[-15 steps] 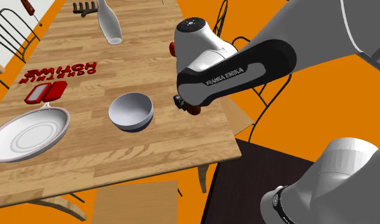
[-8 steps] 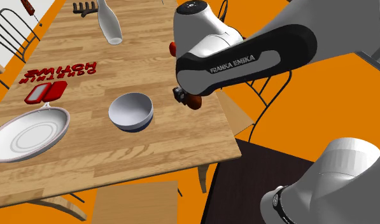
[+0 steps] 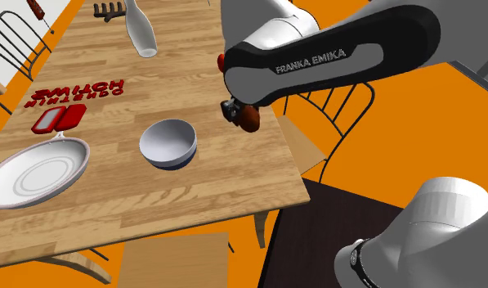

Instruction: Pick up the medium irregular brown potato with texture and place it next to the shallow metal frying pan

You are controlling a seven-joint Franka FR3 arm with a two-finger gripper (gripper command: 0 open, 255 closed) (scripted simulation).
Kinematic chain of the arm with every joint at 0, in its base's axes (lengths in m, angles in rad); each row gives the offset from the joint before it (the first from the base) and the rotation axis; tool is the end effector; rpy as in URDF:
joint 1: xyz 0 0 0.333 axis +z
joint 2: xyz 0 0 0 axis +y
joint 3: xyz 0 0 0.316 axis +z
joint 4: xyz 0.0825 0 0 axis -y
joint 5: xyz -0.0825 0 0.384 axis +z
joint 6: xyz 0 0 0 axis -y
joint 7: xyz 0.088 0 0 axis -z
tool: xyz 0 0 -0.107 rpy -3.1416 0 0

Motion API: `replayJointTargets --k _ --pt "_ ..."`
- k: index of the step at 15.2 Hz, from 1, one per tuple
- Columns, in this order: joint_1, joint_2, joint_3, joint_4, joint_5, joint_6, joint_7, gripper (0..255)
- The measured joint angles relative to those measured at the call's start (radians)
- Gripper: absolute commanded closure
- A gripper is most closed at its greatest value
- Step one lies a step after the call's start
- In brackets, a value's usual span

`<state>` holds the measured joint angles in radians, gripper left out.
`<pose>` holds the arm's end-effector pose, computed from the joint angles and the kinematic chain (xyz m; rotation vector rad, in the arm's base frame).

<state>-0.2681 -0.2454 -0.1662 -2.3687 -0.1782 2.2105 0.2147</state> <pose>0.4242 -0.2049 0.4279 2.9121 -0.8144 0.1116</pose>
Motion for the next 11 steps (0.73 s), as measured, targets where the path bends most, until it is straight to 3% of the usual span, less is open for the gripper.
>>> replayJointTargets --k 11 --pt "0.022 -0.012 0.033 0.106 0.015 -0.122 0.029 255"
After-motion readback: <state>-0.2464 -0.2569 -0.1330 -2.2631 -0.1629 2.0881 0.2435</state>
